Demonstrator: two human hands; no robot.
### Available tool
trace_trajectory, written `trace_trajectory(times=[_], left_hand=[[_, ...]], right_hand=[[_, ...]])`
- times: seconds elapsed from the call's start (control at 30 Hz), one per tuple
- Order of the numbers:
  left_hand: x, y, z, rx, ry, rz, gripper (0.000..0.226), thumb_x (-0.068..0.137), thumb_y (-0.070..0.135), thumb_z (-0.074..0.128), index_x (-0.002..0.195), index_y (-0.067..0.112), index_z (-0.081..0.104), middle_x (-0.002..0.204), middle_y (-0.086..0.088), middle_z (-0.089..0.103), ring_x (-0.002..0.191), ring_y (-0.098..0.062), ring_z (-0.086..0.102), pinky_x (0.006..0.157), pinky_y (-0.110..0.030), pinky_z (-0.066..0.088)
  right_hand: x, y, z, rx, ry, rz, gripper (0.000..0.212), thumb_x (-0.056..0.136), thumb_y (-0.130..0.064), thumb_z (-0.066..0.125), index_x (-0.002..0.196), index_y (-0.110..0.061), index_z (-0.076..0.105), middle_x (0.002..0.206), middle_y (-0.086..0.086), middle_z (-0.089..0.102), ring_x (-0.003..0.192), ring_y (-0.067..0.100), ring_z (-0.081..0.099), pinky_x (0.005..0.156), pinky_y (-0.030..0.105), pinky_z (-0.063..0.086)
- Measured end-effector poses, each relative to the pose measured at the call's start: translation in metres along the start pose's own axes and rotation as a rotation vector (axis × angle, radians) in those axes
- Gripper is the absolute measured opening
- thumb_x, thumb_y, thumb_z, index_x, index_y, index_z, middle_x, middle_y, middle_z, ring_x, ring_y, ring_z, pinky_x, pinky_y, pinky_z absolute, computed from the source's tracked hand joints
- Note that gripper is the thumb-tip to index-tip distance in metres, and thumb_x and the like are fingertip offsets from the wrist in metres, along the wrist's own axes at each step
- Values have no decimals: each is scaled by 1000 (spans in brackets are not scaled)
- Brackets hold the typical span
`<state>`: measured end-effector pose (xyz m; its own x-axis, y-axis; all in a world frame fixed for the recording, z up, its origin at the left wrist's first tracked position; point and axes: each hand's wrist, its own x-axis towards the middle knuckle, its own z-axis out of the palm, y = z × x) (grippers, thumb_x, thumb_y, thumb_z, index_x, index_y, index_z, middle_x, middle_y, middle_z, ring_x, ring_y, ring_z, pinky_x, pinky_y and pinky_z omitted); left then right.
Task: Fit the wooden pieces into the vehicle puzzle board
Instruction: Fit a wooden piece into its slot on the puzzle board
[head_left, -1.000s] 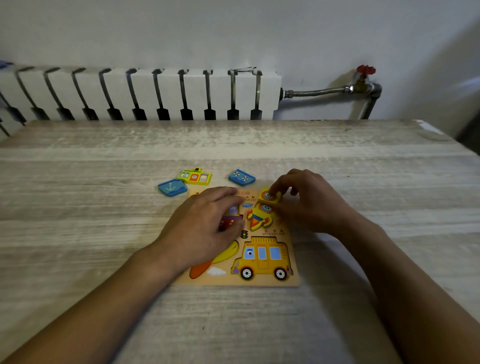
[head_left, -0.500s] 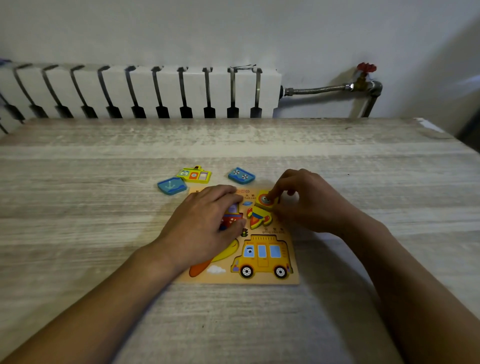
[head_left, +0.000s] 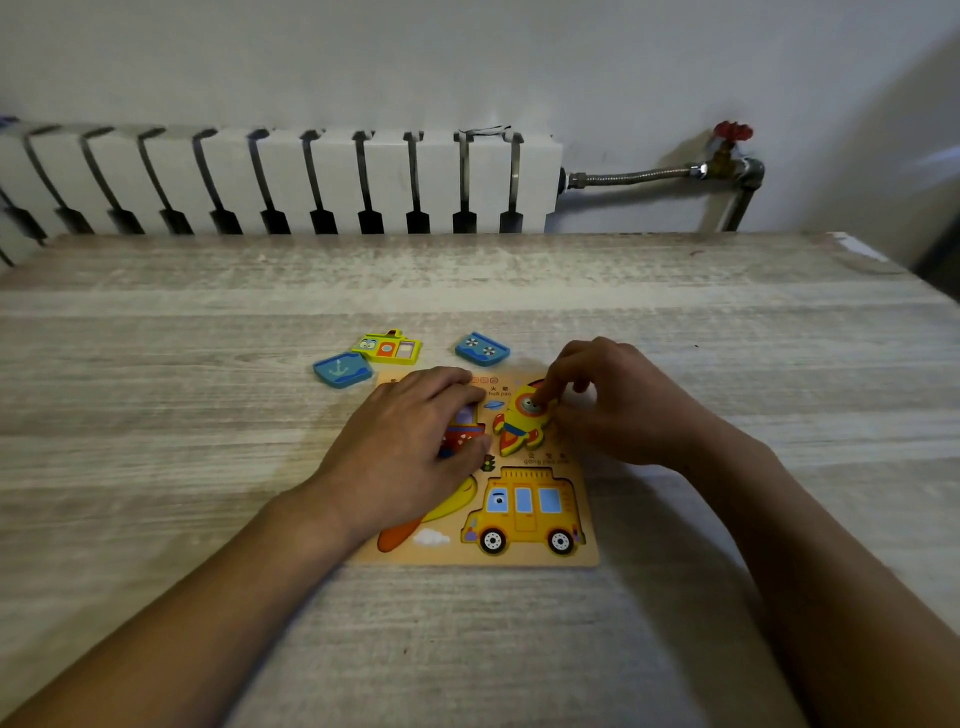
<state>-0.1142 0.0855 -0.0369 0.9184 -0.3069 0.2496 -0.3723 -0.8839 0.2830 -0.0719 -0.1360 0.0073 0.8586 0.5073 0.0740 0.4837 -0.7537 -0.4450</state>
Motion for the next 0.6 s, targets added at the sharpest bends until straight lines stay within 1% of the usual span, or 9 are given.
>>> trace_trajectory(times=[0.23,0.4,0.6], left_hand=[[1,0,-1,-11,1,6,53,87,58,43,132,30,52,142,11,46,127,-9,42,98,-29,32],[0,1,-1,-12,0,11,53,87,58,43,131,30,52,142,11,47,127,-10,43,98,-31,34],[1,0,0,-22,-1,12,51,88,54,49,132,30,52,142,10,47,128,-11,42,99,-34,36]], right_hand=[[2,3,1,10,16,-16,18,84,-19,63,100,-23,72,102,-1,62,93,13,48,75,30,42],[3,7,2,7,74,-33,26,84,-21,65,109,-26,65,102,-5,62,90,10,50,72,25,41],[5,12,4,-37,144,25,30,83,-24,65,113,-26,62,103,-3,60,94,13,50,74,29,43]])
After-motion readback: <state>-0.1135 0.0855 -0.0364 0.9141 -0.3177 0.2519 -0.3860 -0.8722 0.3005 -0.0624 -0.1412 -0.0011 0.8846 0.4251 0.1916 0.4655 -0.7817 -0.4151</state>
